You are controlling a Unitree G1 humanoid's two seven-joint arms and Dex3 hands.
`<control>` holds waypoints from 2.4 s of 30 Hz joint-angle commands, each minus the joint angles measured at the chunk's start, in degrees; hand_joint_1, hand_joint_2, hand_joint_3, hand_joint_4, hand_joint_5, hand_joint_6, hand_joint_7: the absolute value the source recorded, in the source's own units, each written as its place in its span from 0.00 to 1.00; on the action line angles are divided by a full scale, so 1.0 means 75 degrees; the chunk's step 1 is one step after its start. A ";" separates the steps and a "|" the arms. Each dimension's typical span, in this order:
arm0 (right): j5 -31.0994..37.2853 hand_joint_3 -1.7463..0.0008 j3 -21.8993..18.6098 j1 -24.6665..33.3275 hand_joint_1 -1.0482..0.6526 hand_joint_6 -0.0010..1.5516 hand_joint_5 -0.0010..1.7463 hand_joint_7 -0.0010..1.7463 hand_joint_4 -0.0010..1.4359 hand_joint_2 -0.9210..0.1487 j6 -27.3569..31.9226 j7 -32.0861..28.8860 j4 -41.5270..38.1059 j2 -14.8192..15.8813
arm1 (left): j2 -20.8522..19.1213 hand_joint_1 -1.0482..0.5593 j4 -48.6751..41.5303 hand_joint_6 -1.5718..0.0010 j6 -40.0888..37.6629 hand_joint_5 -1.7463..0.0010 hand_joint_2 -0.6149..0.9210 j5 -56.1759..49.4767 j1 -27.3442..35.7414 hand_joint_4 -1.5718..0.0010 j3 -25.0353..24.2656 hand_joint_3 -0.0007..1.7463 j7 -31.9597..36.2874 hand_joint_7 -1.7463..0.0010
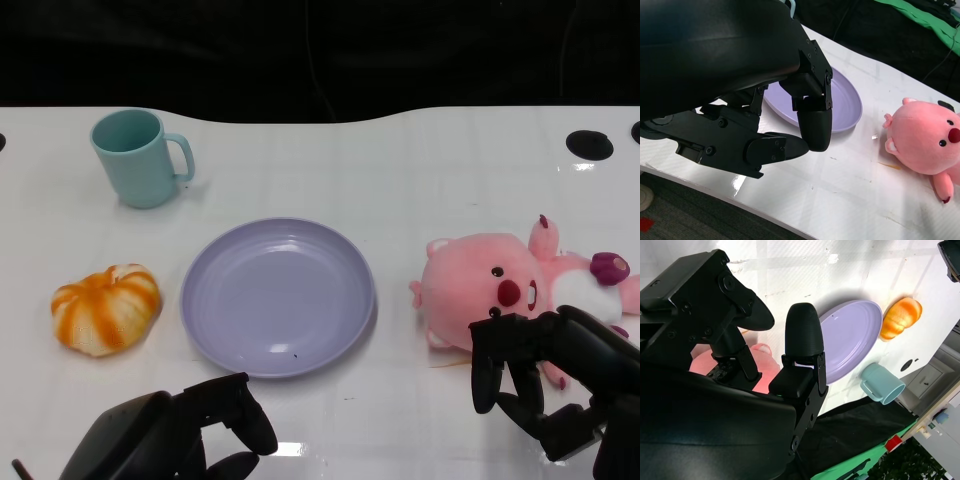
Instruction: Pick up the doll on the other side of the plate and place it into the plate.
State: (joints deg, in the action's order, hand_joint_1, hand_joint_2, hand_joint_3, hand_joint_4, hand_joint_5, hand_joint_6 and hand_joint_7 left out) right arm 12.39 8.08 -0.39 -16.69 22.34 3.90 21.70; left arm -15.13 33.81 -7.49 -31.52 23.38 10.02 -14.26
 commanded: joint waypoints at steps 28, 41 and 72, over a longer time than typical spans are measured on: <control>0.0026 0.24 -0.0065 -0.0061 0.60 0.54 1.00 0.67 0.59 0.56 0.0083 -0.0207 0.0163 -0.0040 | -0.0141 0.47 0.0017 0.63 0.0075 0.00 1.00 0.0107 -0.0025 0.61 -0.0082 0.25 -0.0001 0.25; 0.0534 0.88 -0.0275 -0.0457 0.44 0.38 0.38 0.07 0.28 0.10 0.0131 -0.0773 0.0328 -0.0011 | -0.0161 0.47 -0.0019 0.63 0.0024 0.00 1.00 0.0120 -0.0086 0.62 -0.0107 0.25 -0.0028 0.26; 0.3953 1.00 0.0693 -0.2240 0.16 0.08 0.03 0.01 0.00 0.05 0.2696 0.0111 0.0505 0.0866 | -0.0309 0.47 -0.0283 0.61 0.0386 0.00 1.00 0.0012 -0.0106 0.64 -0.0163 0.25 0.0070 0.30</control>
State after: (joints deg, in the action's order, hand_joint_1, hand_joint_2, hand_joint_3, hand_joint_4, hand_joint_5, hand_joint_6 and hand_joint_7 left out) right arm 41.62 12.91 -15.89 2.96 22.56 8.49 27.00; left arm -17.00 31.28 -4.50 -31.50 22.31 8.97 -14.01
